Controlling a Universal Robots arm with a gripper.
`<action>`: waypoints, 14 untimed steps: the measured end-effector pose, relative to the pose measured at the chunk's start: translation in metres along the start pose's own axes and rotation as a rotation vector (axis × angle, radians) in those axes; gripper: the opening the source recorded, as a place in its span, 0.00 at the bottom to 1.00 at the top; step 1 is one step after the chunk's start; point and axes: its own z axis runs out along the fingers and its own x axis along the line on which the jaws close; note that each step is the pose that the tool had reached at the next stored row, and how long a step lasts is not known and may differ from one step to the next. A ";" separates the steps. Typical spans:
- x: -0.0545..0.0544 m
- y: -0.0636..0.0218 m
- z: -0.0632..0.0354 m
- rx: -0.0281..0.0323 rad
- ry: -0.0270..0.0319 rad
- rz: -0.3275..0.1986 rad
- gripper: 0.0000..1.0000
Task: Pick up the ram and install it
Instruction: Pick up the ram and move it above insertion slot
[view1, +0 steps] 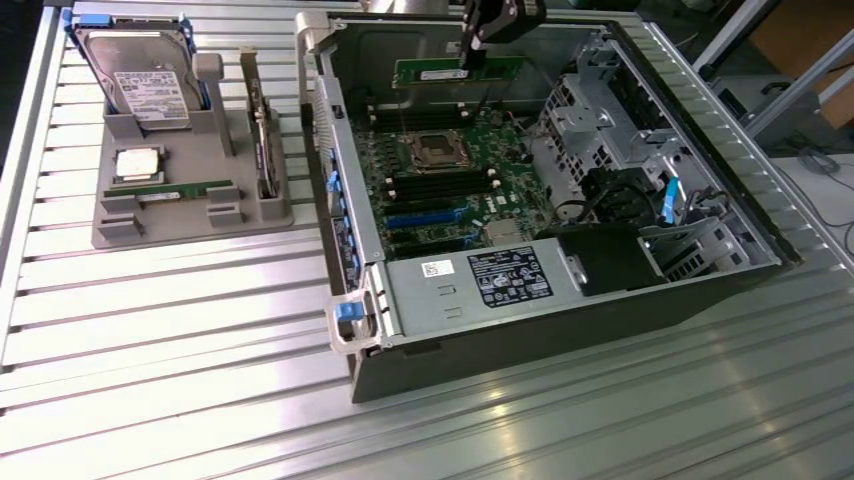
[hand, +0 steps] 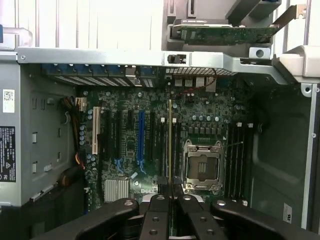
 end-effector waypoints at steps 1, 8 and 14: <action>0.000 -0.0027 0.0000 0.0000 0.0000 0.000 0.12; 0.001 -0.0196 -0.0004 0.0000 0.0000 0.000 0.12; 0.001 -0.0386 -0.0007 0.0000 0.0002 0.000 0.12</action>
